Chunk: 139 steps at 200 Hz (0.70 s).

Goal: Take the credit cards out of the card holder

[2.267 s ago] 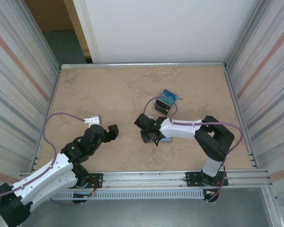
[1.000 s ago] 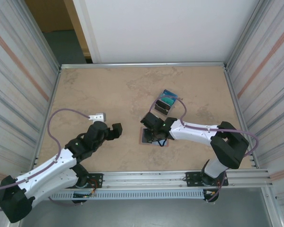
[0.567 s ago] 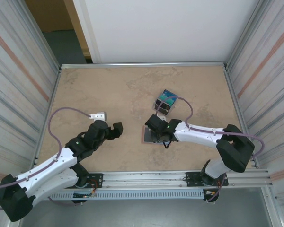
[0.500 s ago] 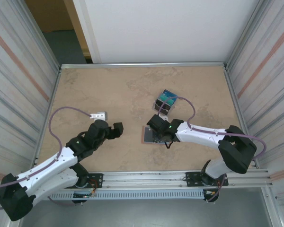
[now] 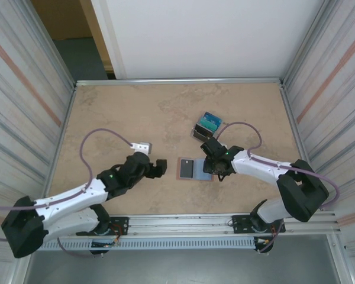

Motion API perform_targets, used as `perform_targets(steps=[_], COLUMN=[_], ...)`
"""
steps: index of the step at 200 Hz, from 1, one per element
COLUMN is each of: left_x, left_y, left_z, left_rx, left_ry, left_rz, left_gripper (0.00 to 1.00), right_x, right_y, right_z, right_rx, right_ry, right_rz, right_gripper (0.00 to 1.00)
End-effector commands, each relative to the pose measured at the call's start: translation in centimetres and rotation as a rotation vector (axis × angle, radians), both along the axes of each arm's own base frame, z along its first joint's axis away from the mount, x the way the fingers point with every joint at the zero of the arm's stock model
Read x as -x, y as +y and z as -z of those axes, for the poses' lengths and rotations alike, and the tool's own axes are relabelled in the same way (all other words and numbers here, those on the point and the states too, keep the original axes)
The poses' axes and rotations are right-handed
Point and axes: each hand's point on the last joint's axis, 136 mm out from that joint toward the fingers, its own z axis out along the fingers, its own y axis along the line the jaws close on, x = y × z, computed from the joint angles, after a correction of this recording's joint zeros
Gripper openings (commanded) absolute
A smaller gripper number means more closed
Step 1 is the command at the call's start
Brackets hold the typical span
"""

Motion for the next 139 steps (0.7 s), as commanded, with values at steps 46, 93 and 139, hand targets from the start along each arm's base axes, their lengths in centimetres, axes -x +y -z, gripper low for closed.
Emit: perform_targets(steps=[46,93,139], left_x=[-0.8,-0.6,-0.7], left_y=[-6.0,-8.8,-10.5], left_z=[0.1,2.7,5.1], left_rx=[-0.117,-0.083,-0.05], left_ry=[-0.06,0.018,0.107], left_rz=[0.128,0.19,0.206], left_gripper=[0.99,0.89,0.7], right_x=[-0.7,-0.4,-0.7], right_y=[2.1,2.3,2.4], right_z=[-4.5,-5.9,-6.1], right_rx=[-0.158,-0.189,-0.195], right_ry=[-0.123,-0.144,-0.152], right_rz=[-0.056,-0.066,-0.062], right_gripper=[0.64,0.74,0.69])
